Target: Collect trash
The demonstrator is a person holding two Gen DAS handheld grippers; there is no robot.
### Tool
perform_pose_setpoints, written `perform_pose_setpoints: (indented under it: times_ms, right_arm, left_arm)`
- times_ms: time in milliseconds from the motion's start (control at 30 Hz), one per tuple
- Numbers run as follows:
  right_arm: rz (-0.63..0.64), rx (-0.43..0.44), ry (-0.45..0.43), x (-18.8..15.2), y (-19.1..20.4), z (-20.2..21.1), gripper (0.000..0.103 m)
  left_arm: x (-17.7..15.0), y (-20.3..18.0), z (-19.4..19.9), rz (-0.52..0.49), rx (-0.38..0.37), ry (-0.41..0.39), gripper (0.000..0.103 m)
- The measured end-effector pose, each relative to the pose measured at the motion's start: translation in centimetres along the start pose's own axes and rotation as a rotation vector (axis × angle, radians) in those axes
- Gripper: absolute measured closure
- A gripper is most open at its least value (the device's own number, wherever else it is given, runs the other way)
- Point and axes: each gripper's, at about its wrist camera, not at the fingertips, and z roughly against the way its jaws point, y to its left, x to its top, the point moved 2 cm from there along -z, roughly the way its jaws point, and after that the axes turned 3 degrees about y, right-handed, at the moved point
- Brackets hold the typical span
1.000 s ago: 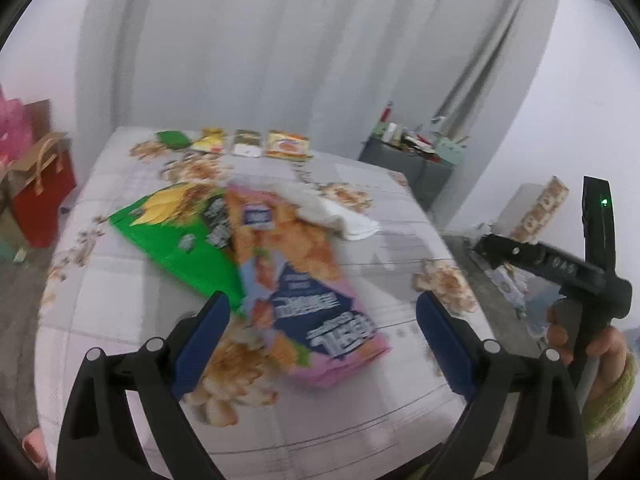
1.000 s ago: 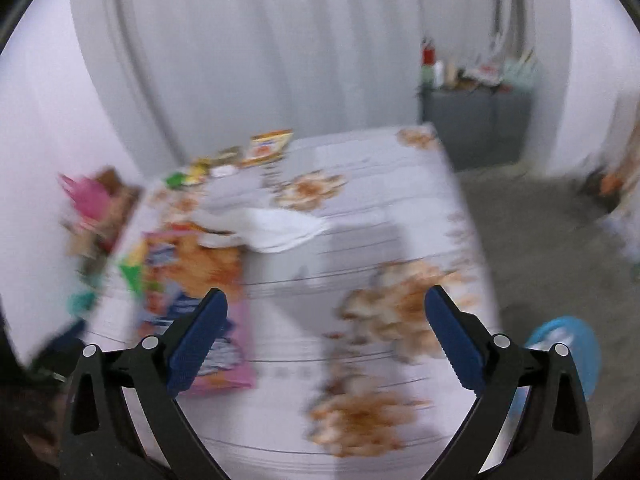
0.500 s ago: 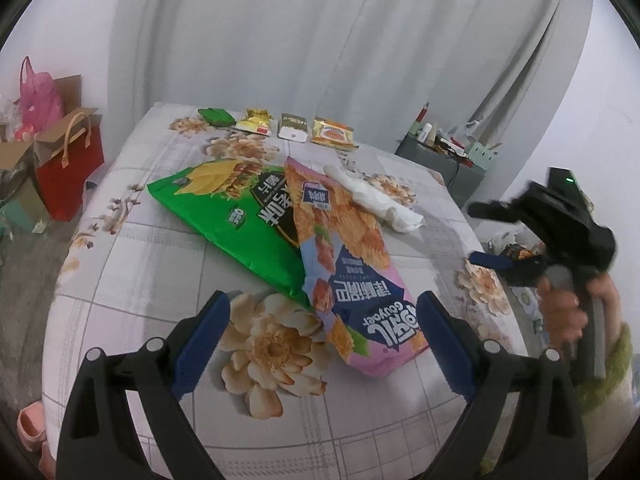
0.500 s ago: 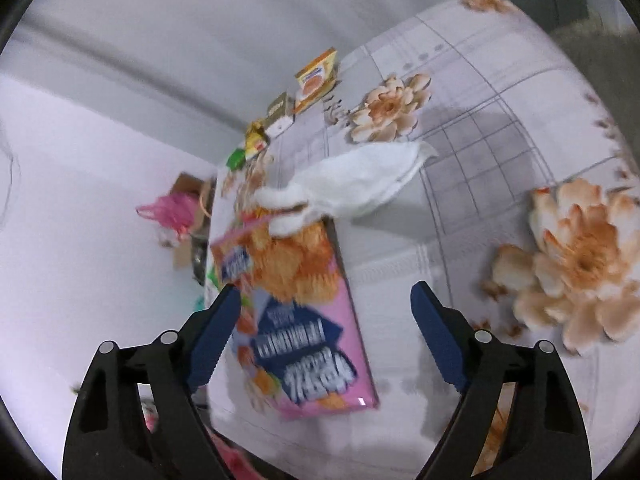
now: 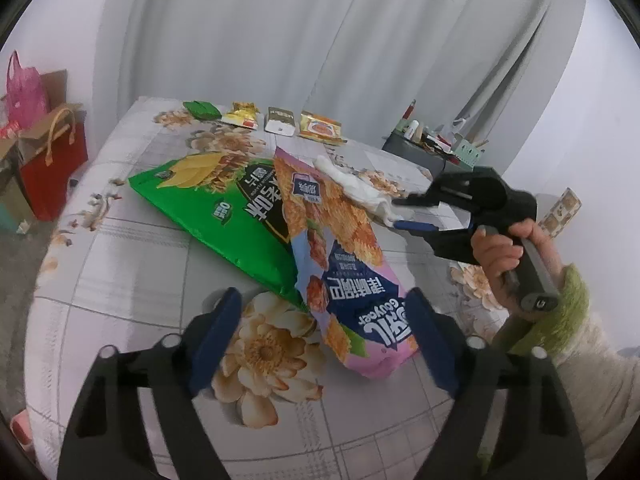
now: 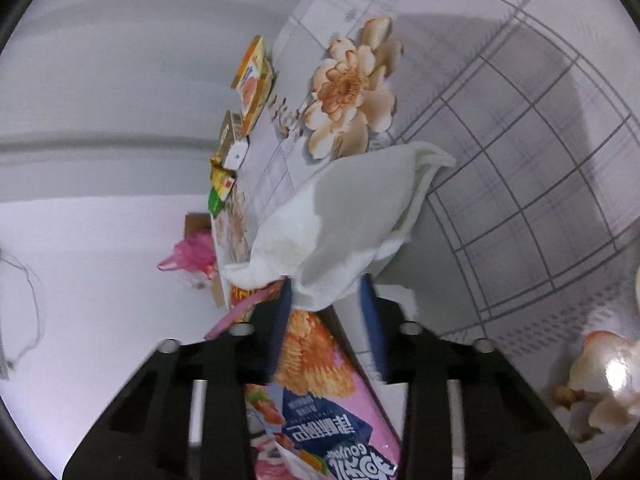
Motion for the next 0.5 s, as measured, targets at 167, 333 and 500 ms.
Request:
perform_pose_setpoints:
  times_ms: [167, 333, 500]
  right_arm:
    - [-0.022, 0.063, -0.033, -0.5, -0.6, 1.0, 0.1]
    - [-0.003, 0.086, -0.077, -1.1, -0.7, 3.2, 0.102]
    - [0.036, 0.108, -0.126, -1.7, -0.6, 6.1, 0.102]
  left_arm:
    - [1.1, 0.2, -1.8, 0.078, -0.081, 0.021, 0.034]
    - [1.9, 0.1, -3.5, 0.098, -0.064, 0.032, 0.04]
    - [2.8, 0.2, -5.2, 0.095, -0.007, 0.06, 0.047]
